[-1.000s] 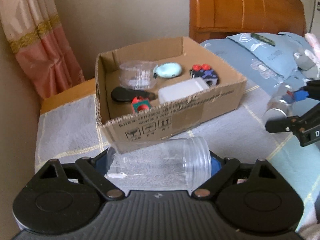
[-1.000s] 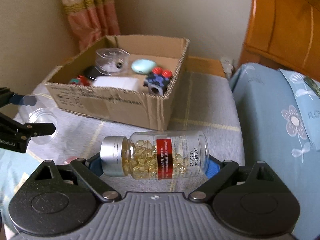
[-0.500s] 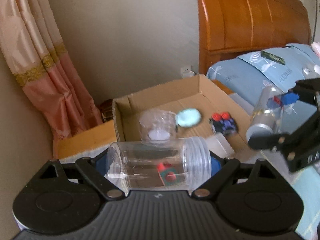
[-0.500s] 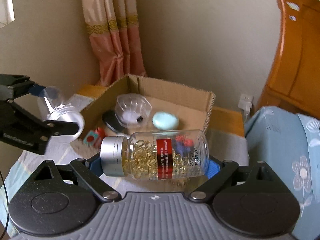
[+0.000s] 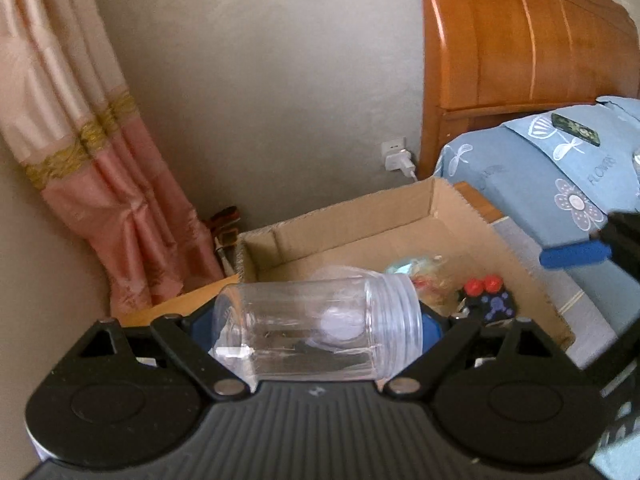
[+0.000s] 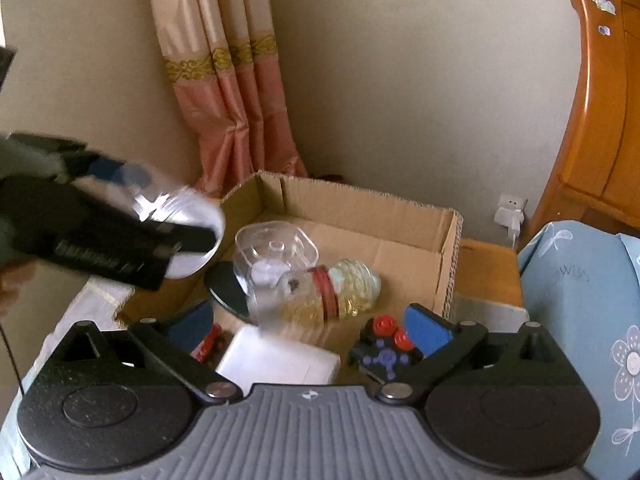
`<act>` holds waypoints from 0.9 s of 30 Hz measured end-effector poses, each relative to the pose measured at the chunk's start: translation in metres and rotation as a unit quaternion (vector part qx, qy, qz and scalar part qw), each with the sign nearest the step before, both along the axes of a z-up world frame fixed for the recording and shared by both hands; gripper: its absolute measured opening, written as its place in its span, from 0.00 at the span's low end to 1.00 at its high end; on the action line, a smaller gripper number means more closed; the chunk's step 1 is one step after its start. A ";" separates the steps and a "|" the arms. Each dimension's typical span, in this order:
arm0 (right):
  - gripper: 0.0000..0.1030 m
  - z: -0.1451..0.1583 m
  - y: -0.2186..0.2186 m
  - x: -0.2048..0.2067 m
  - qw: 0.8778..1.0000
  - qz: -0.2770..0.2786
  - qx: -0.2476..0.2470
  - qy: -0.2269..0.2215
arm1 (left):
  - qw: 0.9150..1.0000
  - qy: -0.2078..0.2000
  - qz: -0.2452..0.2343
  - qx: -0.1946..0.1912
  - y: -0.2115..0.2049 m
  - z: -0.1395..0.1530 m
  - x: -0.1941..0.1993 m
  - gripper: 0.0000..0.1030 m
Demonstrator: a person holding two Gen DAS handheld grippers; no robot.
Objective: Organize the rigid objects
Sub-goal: 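Carry jar and capsule bottle into the cardboard box and open both grippers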
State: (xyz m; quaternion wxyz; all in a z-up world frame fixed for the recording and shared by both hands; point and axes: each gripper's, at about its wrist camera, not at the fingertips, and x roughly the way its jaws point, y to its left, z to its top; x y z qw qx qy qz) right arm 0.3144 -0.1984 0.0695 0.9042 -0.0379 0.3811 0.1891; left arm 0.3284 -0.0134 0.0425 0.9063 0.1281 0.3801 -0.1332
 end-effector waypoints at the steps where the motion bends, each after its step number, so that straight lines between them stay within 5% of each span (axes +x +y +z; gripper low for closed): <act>1: 1.00 -0.002 -0.002 -0.004 1.000 -0.001 -0.002 0.001 | 1.000 0.000 -0.004 -0.001 -0.005 0.001 0.002 0.88; 14: 1.00 0.003 -0.032 -0.031 1.000 -0.023 -0.001 -0.001 | 0.999 -0.015 -0.039 0.002 -0.095 -0.007 0.036 0.91; 27: 1.00 0.010 -0.032 -0.060 1.000 -0.016 0.011 -0.005 | 0.999 -0.008 -0.034 -0.008 -0.069 -0.003 -0.001 0.92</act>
